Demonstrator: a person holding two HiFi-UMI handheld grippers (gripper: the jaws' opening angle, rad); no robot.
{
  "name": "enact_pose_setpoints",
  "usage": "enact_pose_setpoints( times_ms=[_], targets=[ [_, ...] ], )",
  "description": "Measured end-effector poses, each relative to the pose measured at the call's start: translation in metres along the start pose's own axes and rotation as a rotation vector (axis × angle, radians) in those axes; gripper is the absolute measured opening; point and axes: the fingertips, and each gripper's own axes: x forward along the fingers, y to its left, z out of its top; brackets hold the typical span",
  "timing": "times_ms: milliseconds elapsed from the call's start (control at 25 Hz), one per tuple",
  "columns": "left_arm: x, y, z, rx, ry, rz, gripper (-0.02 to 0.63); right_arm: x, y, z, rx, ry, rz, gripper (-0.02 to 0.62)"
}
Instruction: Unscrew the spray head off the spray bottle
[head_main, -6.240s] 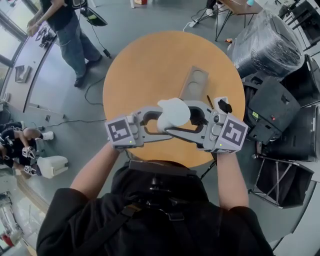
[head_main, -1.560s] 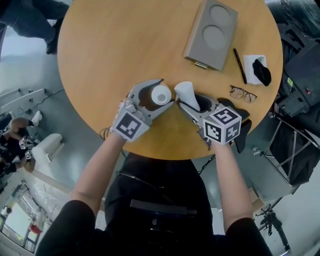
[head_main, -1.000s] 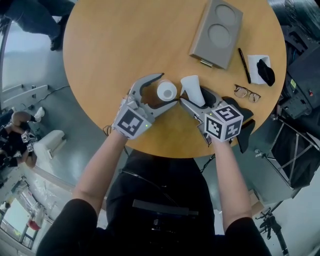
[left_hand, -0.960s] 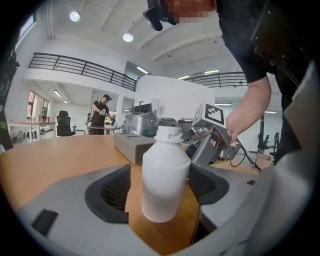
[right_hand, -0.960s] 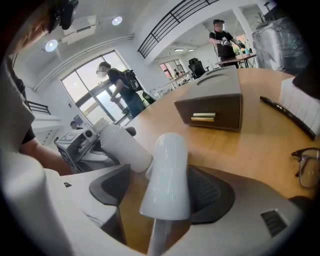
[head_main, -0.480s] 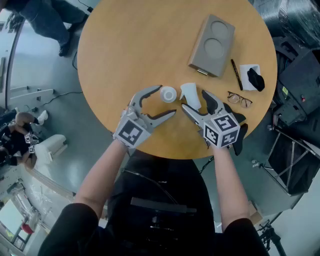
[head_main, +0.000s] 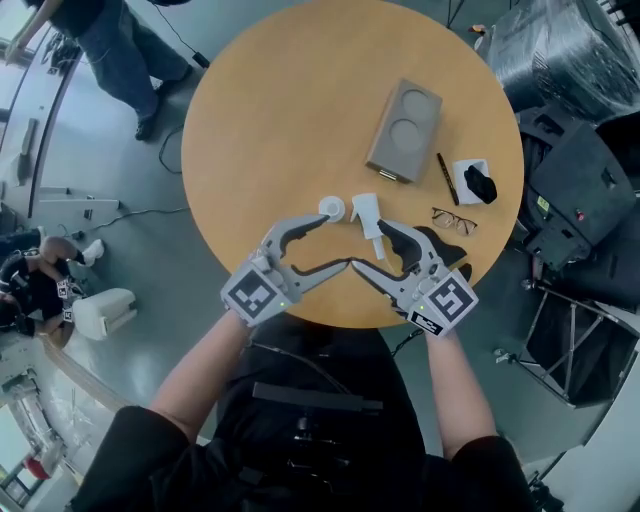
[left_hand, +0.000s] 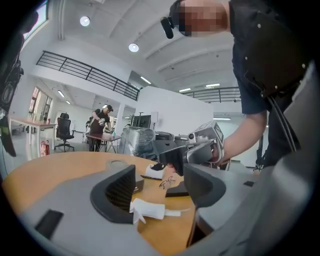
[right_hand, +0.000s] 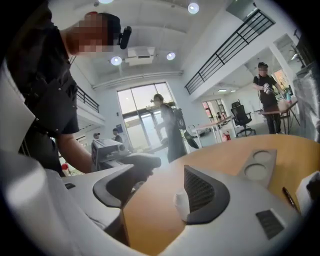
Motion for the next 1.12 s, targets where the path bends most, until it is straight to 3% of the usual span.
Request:
enact_pose_setpoints(
  times_ms=[240,480,840,1000,1120],
  targets=[
    [-0.027,-0.037,0.086,-0.044,-0.082,-0.013,0.273,-0.031,0.066,0.079,-0.098,-0.091,0.075,0.259],
    [-0.051,-0.063,0.14,-0.041,-0.093,-0.024,0.208,-0.055,0.103,0.132,-0.083,-0.19,0.115,0.242],
    [-0.073,-0.087,0.172,-0.01,-0.082,0.007,0.084,-0.082,0.128,0.158,-0.117,-0.205,0.106,0.127],
    [-0.08,-0.099,0.184,0.02,-0.099,0.033,0.006,-0.089,0.132,0.167,-0.128,-0.208,0.075,0.005],
    [-0.081,-0.107,0.193,0.043,-0.101,0.059,0.005,-0.092,0.132,0.171,-0.108,-0.197,0.065,-0.003]
  ],
)
